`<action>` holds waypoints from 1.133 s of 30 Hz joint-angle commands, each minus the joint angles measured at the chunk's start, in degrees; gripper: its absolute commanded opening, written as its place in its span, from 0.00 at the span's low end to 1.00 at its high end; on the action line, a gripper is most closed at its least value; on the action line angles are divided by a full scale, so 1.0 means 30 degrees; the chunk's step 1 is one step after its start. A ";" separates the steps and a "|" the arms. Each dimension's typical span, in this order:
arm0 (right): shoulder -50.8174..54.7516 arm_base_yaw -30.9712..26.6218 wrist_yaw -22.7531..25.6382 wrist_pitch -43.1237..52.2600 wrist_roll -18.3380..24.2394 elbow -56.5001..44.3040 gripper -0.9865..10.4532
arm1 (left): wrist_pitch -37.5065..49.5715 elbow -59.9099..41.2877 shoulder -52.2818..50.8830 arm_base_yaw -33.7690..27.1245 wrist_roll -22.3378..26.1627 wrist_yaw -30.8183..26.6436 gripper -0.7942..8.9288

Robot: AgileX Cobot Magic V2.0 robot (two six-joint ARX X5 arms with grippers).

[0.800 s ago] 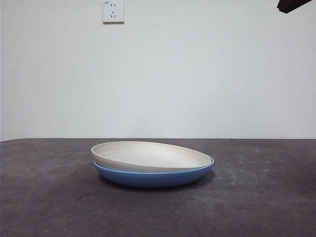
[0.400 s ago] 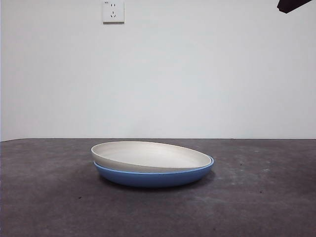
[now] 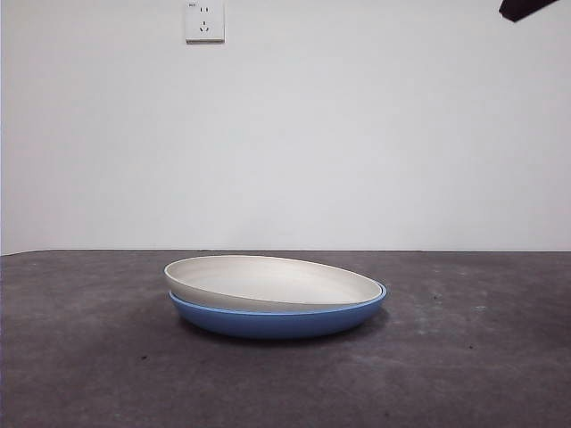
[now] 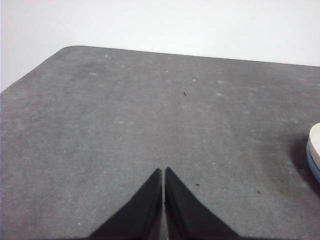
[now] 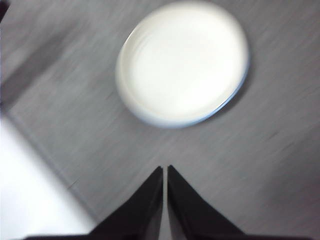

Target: Pick up the white plate, put it on the blue plate, put it on desk

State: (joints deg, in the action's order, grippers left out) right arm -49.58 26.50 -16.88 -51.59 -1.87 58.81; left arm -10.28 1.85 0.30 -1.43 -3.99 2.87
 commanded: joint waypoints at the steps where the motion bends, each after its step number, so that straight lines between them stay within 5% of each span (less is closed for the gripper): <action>1: 0.1093 -0.1122 0.0415 0.3067 0.0962 -0.0525 0.09 | -0.0146 -0.0393 -0.0044 -0.0029 -0.0131 -0.0044 0.09; 10: 0.7060 -0.6426 0.1523 1.3289 0.0831 -0.8043 0.09 | -0.0146 -0.0393 -0.0044 -0.0029 -0.0124 -0.0044 0.09; 15: 0.9952 -0.8102 0.2033 1.6262 0.0787 -1.1905 0.09 | -0.0146 -0.0393 -0.0044 -0.0029 -0.0131 -0.0044 0.09; 34: 1.6313 -0.9777 0.3738 1.7267 -0.0590 -1.9373 0.09 | -0.0153 -0.0393 -0.0044 -0.0029 -0.0131 -0.0044 0.09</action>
State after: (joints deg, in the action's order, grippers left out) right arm -1.02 -2.70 -5.82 -0.60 -1.89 1.06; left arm -10.31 1.87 0.30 -1.43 -3.99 2.87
